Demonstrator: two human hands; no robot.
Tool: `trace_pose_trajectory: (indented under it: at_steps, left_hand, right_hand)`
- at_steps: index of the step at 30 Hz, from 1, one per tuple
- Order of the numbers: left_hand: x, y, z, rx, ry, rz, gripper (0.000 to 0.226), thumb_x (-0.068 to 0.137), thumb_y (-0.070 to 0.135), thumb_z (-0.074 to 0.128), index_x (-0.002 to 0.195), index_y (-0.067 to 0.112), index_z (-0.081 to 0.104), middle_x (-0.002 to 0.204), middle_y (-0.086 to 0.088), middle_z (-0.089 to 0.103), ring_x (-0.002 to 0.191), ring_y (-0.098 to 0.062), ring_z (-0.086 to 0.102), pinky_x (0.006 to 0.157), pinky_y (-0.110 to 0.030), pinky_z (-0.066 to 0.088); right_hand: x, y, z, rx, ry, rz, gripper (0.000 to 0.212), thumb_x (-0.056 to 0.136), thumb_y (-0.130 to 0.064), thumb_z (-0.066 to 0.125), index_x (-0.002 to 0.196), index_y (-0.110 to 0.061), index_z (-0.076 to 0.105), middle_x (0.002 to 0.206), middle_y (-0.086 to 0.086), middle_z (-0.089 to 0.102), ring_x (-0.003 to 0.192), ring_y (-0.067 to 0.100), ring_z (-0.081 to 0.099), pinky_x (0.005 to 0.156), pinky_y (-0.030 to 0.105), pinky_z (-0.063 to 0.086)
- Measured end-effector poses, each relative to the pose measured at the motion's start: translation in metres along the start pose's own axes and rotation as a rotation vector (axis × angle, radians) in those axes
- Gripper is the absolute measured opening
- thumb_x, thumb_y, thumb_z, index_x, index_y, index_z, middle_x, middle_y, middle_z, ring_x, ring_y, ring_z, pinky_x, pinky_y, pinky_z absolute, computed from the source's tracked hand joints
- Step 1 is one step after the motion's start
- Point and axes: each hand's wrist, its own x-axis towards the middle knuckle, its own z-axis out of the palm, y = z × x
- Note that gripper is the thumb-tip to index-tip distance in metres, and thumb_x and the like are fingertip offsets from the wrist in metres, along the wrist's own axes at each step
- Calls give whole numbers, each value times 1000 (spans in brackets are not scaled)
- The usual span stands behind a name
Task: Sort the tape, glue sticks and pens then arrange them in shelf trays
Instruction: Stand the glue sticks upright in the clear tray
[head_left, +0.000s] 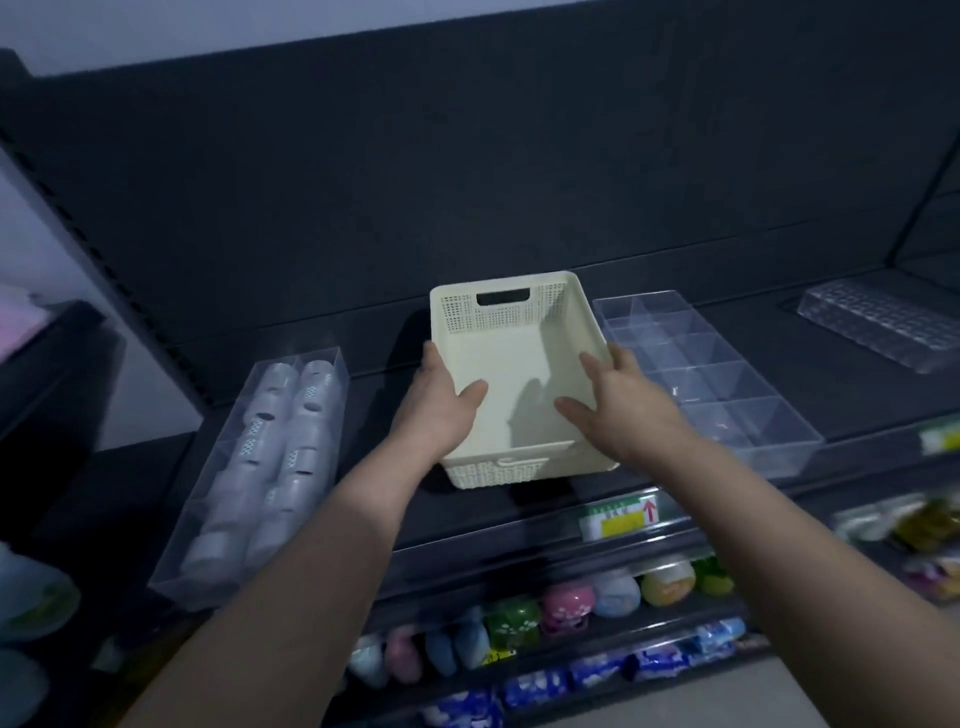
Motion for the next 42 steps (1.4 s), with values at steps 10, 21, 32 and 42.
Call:
trace_pose_trajectory:
  at_steps: [10, 21, 32, 42]
  left_hand:
    - [-37, 134, 72, -52, -189, 300, 62, 89, 36, 58, 139, 14, 29, 138, -3, 50, 121, -26, 52, 98, -46, 46]
    - [-113, 329, 248, -52, -385, 494, 62, 91, 36, 58, 142, 18, 28, 133, 0, 52, 116, -25, 54, 96, -44, 47]
    - [-160, 453, 400, -65, -509, 448, 51, 92, 30, 58, 135, 16, 35, 126, -2, 57, 108, -25, 58, 92, -42, 50]
    - [-65, 496, 496, -138, -440, 299, 43, 91, 26, 60, 128, 15, 41, 121, -1, 58, 97, -20, 56, 81, -33, 47]
  right_hand:
    - [-97, 94, -82, -13, 185, 282, 58, 93, -47, 48, 139, -15, 36, 148, 13, 23, 109, 37, 55, 92, 40, 45]
    - [-199, 305, -169, 14, 331, 526, 60, 93, -49, 49, 143, -18, 34, 148, 10, 24, 119, 33, 50, 92, 38, 43]
    - [-237, 481, -227, 37, 271, 662, 56, 93, -47, 49, 138, -15, 41, 143, 11, 31, 121, 35, 47, 97, 45, 44]
    - [-117, 600, -245, 10, 189, 520, 59, 92, -48, 49, 142, -17, 39, 150, 10, 29, 126, 30, 46, 100, 39, 40]
